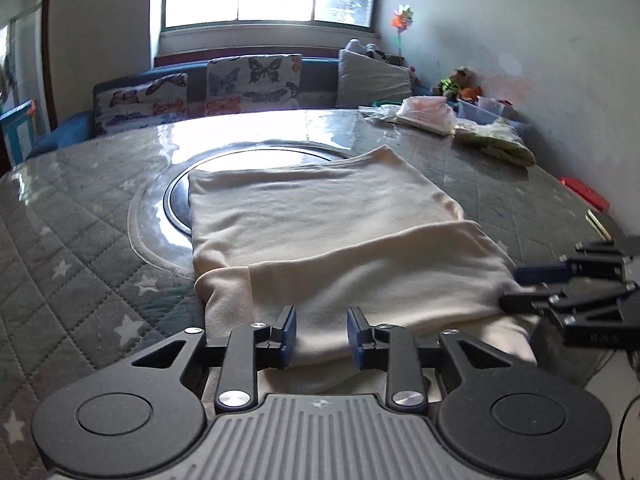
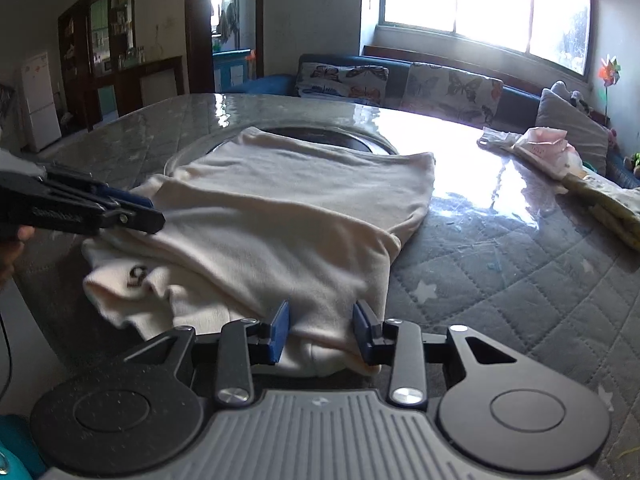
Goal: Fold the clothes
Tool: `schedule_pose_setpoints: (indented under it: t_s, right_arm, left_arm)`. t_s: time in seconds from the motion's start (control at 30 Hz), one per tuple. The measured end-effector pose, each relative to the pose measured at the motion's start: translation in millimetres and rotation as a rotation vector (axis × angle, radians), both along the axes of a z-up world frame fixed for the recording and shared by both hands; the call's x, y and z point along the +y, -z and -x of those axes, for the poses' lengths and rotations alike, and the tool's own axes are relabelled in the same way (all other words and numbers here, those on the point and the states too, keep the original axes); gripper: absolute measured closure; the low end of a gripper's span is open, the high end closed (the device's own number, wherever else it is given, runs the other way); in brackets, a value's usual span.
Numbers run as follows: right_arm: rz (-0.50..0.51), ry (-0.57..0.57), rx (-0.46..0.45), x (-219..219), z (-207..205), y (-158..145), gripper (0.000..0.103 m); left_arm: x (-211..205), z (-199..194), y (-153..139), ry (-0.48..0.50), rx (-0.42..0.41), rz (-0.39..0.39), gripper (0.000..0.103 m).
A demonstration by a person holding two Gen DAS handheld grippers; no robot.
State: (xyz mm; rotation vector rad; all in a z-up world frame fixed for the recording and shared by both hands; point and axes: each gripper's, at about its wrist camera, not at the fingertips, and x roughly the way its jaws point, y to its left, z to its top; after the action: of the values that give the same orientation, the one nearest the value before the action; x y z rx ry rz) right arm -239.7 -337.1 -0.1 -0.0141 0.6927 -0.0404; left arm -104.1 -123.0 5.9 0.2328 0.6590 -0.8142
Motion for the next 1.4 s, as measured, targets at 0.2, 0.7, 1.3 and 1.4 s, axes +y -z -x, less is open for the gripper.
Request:
schedule_pose_setpoints:
  t_s: [0.2,0.7,1.3,1.4]
  right_arm:
    - [0.038,-0.017,-0.016,0.8,10.3,-12.6,0.058]
    - [0.176,-0.151,0.027,20.0,32.0,-11.5,0.049]
    - [0.324,-0.315,-0.003,41.3,37.0,-0.4,0.042]
    - [0.316,-0.327,-0.015,42.8,30.1,1.3,0.042]
  left_arm:
    - [24.6,21.0,-9.0,0.096,-0.09,-0.039,0.061]
    - [19.5,75.5,18.9,0.326,-0.362,-0.236,0.06]
    - [2.8,49.0,5.8,0.256,-0.285,-0.085,0.093]
    - [-0.8,36.6,-0.2,0.228,-0.243,-0.051,0.093]
